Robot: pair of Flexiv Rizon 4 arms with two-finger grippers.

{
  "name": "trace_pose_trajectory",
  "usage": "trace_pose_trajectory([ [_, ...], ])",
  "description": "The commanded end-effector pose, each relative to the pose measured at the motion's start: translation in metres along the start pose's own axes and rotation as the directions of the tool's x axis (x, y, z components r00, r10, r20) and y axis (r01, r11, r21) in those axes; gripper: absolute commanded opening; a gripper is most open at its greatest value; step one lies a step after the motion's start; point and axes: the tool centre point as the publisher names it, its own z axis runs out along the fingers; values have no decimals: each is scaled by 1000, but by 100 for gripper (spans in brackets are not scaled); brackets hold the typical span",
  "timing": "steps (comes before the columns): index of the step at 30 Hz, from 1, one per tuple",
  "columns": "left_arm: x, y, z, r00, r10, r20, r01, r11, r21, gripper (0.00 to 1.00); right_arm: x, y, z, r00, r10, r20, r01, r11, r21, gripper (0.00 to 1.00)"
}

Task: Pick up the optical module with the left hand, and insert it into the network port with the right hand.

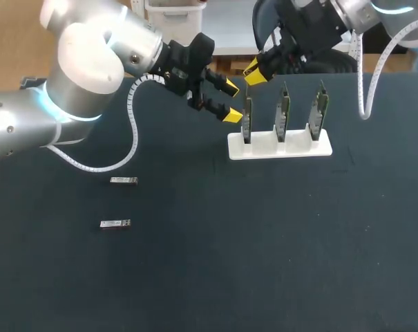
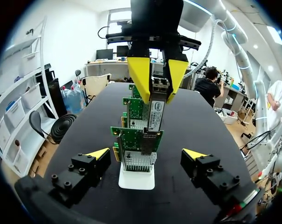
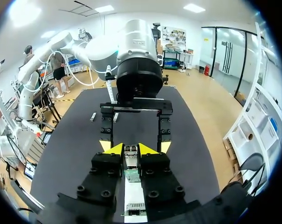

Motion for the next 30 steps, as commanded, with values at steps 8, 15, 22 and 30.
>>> trace_pose_trajectory([
  [8, -1, 2, 0, 1000, -2, -6, 2, 1000, 5, 100, -1, 6, -3, 1000, -14, 14, 14, 1000, 14, 0],
  [15, -1, 2, 0, 1000, -2, -6, 2, 1000, 5, 100, -2, 4, -1, 1000, -17, 17, 16, 1000, 12, 0],
  [22, -1, 2, 0, 1000, -2, -6, 2, 1000, 5, 100, 0, 2, 1, 1000, -25, 2, 25, 1000, 10, 0],
  [30, -1, 2, 0, 1000, -2, -6, 2, 1000, 5, 100, 1, 1, 2, 1000, -28, -9, 28, 1000, 7, 0],
])
